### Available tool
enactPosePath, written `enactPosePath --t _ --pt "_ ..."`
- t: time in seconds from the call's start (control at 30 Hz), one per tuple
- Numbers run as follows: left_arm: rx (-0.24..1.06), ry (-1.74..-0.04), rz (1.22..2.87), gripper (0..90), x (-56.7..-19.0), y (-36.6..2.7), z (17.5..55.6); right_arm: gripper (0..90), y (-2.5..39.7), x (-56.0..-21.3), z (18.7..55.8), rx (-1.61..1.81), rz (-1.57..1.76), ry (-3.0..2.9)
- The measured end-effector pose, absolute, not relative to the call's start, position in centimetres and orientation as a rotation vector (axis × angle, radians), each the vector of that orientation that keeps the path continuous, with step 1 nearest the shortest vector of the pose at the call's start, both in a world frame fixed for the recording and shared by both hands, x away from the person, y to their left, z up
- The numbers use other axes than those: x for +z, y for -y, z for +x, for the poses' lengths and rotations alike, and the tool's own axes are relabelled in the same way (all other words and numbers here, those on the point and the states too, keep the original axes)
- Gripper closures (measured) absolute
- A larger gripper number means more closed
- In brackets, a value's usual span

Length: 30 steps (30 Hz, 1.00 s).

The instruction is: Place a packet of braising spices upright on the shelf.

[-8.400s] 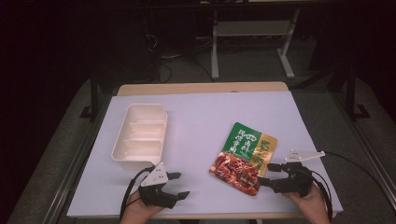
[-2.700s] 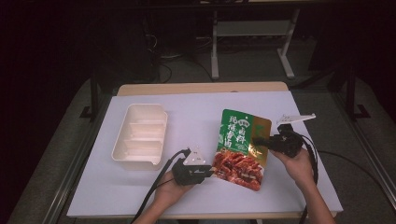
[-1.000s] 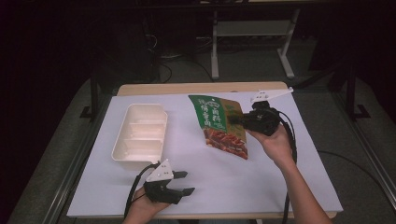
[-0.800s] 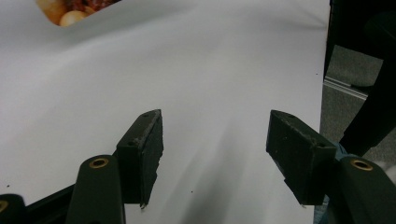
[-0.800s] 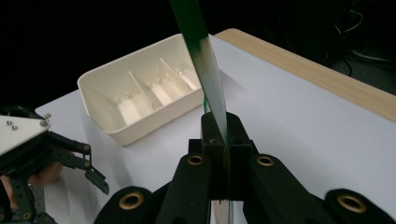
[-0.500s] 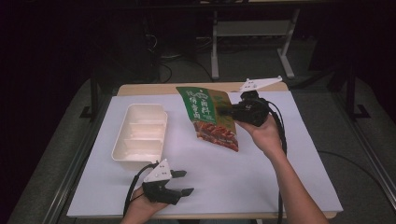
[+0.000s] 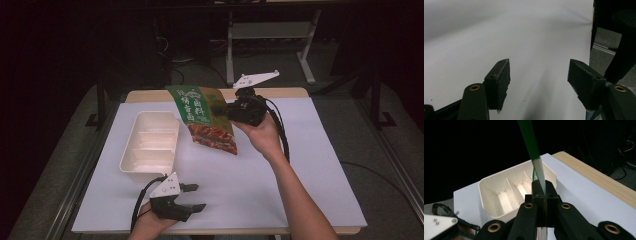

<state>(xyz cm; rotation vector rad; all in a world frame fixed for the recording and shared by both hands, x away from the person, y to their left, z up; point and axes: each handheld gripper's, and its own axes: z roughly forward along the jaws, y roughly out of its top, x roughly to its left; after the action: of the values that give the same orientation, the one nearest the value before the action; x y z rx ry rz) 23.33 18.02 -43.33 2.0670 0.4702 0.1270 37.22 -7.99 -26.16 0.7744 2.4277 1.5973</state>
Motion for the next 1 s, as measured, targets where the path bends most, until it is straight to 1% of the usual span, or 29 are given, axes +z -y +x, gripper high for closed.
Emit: enactPosePath --t 0.17,0.57,1.0 --pt "0.116 -0.458 2.074 33.3 -43.5 -17.9 23.2 89.5 6.7 -26.0 37.4 1.613 0.763 -2.435" --pt "0.147 -0.445 2.072 33.1 -43.4 -18.3 23.2 89.4 3.2 -25.5 37.3 1.68 0.706 -2.442" --pt "0.158 -0.441 2.083 29.6 -43.3 -18.1 22.6 89.5 -0.3 -26.0 36.5 1.737 0.662 -2.467"
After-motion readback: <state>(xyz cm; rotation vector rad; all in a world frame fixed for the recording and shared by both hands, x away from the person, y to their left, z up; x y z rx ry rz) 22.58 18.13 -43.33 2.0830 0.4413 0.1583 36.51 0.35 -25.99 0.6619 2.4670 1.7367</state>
